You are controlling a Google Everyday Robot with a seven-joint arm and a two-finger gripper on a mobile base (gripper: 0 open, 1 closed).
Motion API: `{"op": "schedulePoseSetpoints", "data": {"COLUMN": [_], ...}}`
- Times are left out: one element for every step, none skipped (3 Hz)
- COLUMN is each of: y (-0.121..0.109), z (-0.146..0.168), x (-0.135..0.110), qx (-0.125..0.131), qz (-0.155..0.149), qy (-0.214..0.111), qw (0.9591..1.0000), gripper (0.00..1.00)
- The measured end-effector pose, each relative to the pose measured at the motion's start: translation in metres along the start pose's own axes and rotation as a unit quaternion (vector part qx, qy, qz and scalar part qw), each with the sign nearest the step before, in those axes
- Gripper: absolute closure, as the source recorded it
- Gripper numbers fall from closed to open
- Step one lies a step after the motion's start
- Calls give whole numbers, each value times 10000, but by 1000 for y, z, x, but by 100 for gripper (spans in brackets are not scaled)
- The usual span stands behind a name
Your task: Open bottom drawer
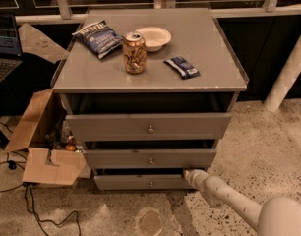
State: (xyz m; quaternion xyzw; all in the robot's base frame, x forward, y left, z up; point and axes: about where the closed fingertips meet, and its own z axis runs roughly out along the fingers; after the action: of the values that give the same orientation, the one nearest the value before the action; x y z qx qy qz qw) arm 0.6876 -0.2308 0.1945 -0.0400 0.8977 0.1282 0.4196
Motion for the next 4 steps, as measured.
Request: {"op": "schedulePoseSetpoints", "data": {"y": [12,23,26,26], "z": [10,14,12,-9], "x": [-3,6,8,27], "qx": [-131,-391,-498,-651], "qz": [-169,-421,-479,-645], "qy": [128,415,555,1012], "qw": [9997,9975,9961,9906], "gripper": [100,100,100,100]}}
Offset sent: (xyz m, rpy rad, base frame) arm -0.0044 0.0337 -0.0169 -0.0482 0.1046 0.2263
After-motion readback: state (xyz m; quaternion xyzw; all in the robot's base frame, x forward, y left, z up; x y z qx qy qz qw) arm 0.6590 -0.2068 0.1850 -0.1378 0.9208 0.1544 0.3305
